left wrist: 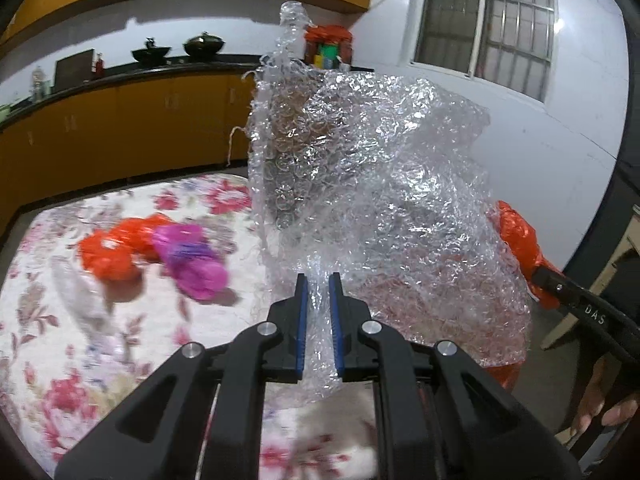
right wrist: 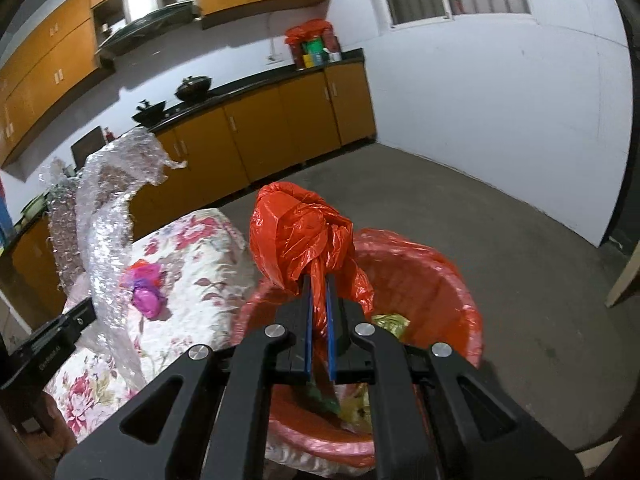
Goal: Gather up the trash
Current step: 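Carry bubble wrap and red bag over the basket and open both tools, then grasp the clear plastic bag on the table with the left tool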
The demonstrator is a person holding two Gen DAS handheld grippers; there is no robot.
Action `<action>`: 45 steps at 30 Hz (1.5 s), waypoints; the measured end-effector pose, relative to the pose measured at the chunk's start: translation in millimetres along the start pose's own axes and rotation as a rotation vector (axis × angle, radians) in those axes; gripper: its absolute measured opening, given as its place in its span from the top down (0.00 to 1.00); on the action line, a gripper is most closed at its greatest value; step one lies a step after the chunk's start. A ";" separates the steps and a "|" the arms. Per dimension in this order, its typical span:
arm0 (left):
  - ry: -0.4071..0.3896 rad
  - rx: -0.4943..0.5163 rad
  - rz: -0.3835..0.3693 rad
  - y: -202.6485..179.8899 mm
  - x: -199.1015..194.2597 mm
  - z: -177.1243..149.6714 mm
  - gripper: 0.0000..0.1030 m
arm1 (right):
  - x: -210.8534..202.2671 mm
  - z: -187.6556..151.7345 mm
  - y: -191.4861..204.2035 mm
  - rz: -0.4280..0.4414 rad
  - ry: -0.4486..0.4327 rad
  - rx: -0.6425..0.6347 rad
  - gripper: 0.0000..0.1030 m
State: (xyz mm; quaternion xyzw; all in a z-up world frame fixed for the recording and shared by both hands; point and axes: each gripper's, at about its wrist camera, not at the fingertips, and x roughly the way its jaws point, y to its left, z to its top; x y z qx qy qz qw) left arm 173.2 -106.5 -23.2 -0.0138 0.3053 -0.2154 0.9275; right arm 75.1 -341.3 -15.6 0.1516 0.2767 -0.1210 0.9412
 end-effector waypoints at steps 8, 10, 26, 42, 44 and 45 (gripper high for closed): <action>0.066 0.021 -0.053 -33.5 28.2 -5.4 0.89 | 0.5 -1.1 -28.4 -0.030 0.006 0.079 0.94; 0.080 0.031 -0.062 -39.5 34.9 -7.5 0.89 | 0.7 -1.6 -32.3 -0.033 0.008 0.092 0.94; 0.193 0.080 -0.123 -78.2 81.9 -23.9 0.78 | 5.5 -3.2 -54.0 -0.030 0.013 0.145 0.87; 0.145 0.020 0.020 -19.8 60.0 -28.3 0.46 | -3.0 -3.1 -47.7 -0.041 -0.012 0.117 0.41; 0.142 0.011 0.043 -9.5 57.2 -29.4 0.45 | -3.4 -2.7 -42.2 -0.044 -0.017 0.099 0.37; 0.140 0.006 0.056 -4.4 55.5 -29.6 0.44 | -3.2 -2.5 -39.2 -0.042 -0.017 0.090 0.37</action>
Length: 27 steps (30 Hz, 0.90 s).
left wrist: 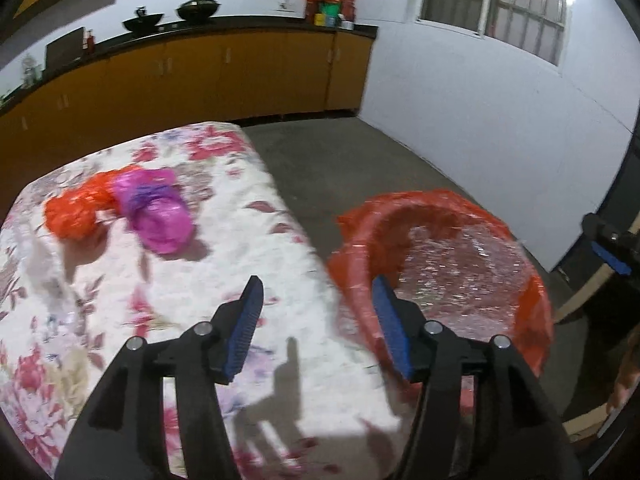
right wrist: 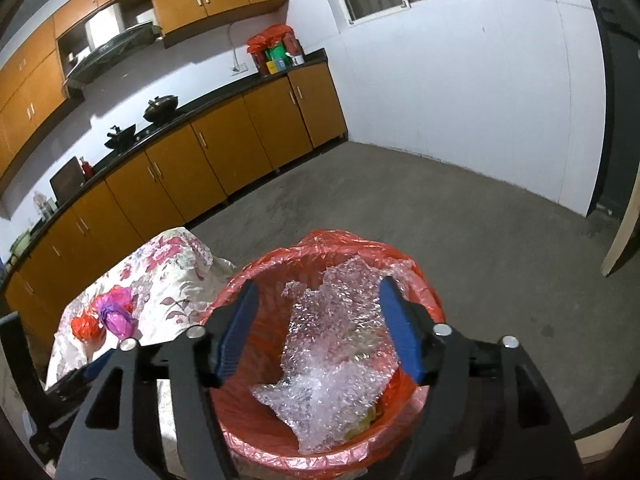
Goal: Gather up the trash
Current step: 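Grasp the clear plastic bag on the table with the left tool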
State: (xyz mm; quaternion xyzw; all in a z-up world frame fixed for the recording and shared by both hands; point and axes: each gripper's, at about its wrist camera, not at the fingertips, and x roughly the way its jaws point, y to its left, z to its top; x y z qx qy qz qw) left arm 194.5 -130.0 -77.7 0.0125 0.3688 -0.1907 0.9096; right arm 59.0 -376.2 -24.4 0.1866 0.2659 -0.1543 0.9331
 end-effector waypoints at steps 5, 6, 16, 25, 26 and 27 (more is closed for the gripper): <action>-0.027 -0.031 0.096 35.4 -11.8 -2.6 0.39 | 2.0 0.8 16.0 0.011 -0.002 -0.043 0.33; -0.035 -0.038 0.117 43.9 -14.6 -2.2 0.38 | 2.8 0.6 20.0 0.016 0.000 -0.052 0.33; -0.079 -0.211 0.447 189.5 -36.8 5.2 0.33 | 21.9 -9.8 71.3 0.104 0.043 -0.133 0.33; -0.032 -0.343 0.401 254.9 -20.8 5.2 0.33 | 50.2 -22.0 135.5 0.186 0.095 -0.225 0.33; -0.033 -0.342 0.391 255.7 -17.5 6.1 0.33 | 52.4 -23.5 141.2 0.193 0.099 -0.234 0.33; -0.031 -0.339 0.385 255.8 -15.1 6.8 0.33 | 55.3 -24.9 148.0 0.202 0.104 -0.244 0.33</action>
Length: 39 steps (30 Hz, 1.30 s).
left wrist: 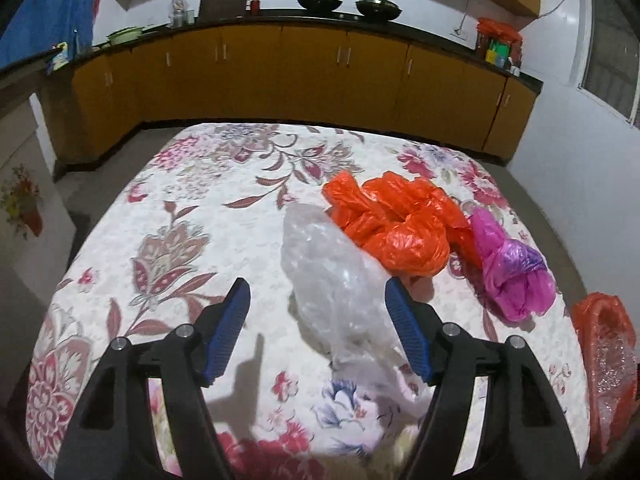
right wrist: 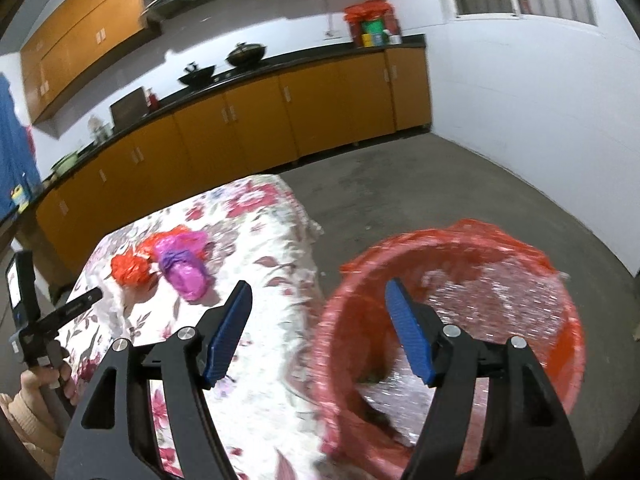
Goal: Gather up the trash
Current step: 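Grasp the clear plastic bag on the table with the left tool, then grasp the pink plastic bag with the right tool while left tool holds clear bag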
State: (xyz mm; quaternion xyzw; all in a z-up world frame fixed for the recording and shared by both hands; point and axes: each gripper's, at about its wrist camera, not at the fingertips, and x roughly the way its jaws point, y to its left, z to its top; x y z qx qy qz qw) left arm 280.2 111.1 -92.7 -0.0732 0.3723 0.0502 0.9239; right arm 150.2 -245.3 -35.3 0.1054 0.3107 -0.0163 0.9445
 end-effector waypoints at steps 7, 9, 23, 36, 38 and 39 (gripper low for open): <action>0.043 0.035 -0.023 -3.4 19.9 3.7 0.62 | 25.1 -0.9 37.9 0.058 0.037 -0.060 0.33; 0.057 0.050 -0.025 -3.0 25.2 2.6 0.89 | 32.1 -0.5 48.6 0.073 0.044 -0.075 0.33; -0.023 0.018 0.062 69.3 -38.7 -13.3 0.93 | 116.3 14.5 127.9 0.182 0.142 -0.163 0.35; -0.019 -0.003 0.053 80.9 -55.1 -23.1 0.92 | 147.1 -11.0 141.0 0.136 0.270 -0.257 0.67; -0.020 0.001 0.036 75.5 -56.4 -24.3 0.92 | 130.4 -17.5 128.0 0.145 0.265 -0.238 0.69; -0.021 0.005 0.028 72.6 -57.0 -25.0 0.92 | 125.9 -19.8 123.6 0.144 0.264 -0.233 0.69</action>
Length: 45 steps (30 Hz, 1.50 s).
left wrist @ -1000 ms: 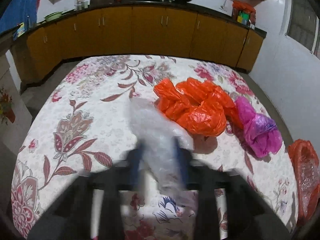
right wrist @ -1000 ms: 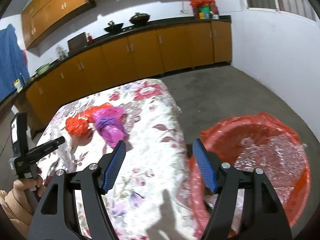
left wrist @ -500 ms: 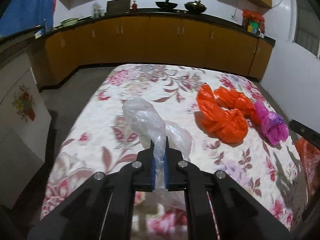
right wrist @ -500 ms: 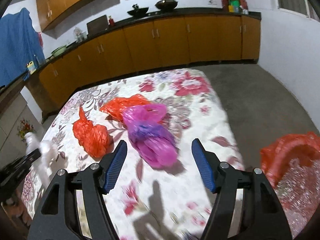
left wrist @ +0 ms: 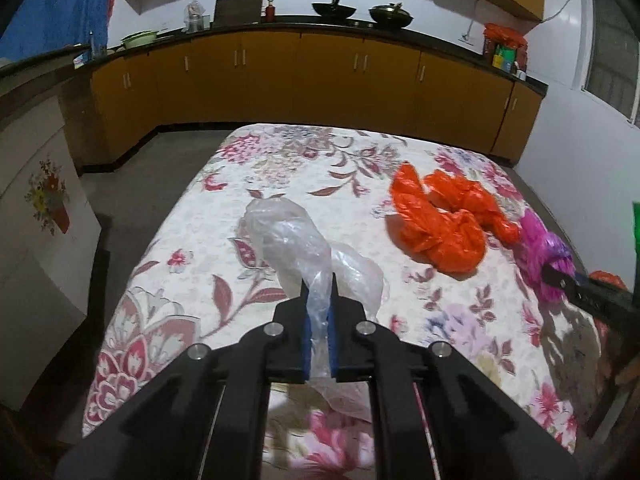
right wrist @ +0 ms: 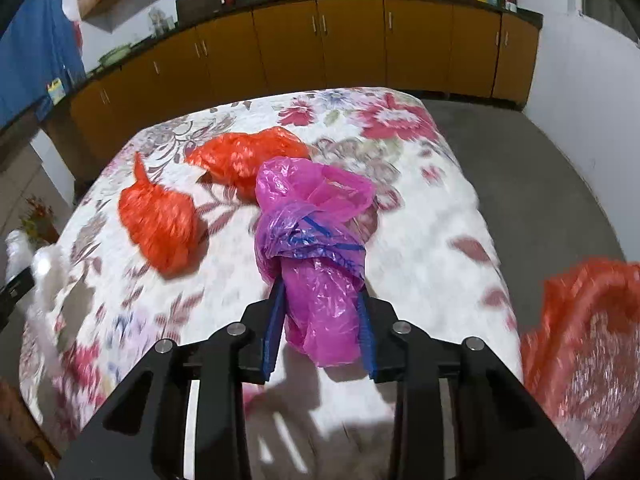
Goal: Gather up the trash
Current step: 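Grasp the pink plastic bag with the right tool while left tool holds clear bag, then carry clear and pink bags over the basket and open both tools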
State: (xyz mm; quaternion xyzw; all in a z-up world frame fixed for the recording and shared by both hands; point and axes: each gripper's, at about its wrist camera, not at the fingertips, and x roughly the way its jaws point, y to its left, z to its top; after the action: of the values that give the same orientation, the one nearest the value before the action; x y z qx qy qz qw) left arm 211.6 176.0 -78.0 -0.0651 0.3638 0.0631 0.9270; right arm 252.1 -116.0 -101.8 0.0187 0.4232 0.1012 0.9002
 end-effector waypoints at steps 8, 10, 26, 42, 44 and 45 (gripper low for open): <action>-0.014 0.049 -0.075 -38.2 -14.5 -1.4 0.92 | -69.5 -32.2 -30.5 -0.015 -0.092 0.082 0.69; -0.019 0.070 -0.096 -51.7 -18.9 -1.1 0.92 | -89.2 -34.6 -41.3 -0.044 -0.133 0.100 0.69; -0.055 0.203 -0.313 -167.3 -62.3 -2.7 0.92 | -203.0 -69.9 -143.4 -0.241 -0.305 0.322 0.69; -0.068 0.312 -0.509 -278.8 -96.6 -12.9 0.92 | -239.4 -101.5 -183.5 -0.289 -0.349 0.420 0.69; -0.064 0.321 -0.524 -286.4 -97.8 -14.3 0.93 | -240.4 -103.2 -185.6 -0.286 -0.351 0.424 0.69; -0.063 0.323 -0.526 -288.0 -97.7 -14.9 0.93 | -240.6 -103.0 -184.8 -0.286 -0.352 0.426 0.69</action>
State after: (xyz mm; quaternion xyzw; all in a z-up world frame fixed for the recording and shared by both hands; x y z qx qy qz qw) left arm 178.0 -116.5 -0.5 -0.0069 0.3110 -0.2357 0.9207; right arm 54.5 -349.9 -7.5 0.1645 0.2709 -0.1221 0.9406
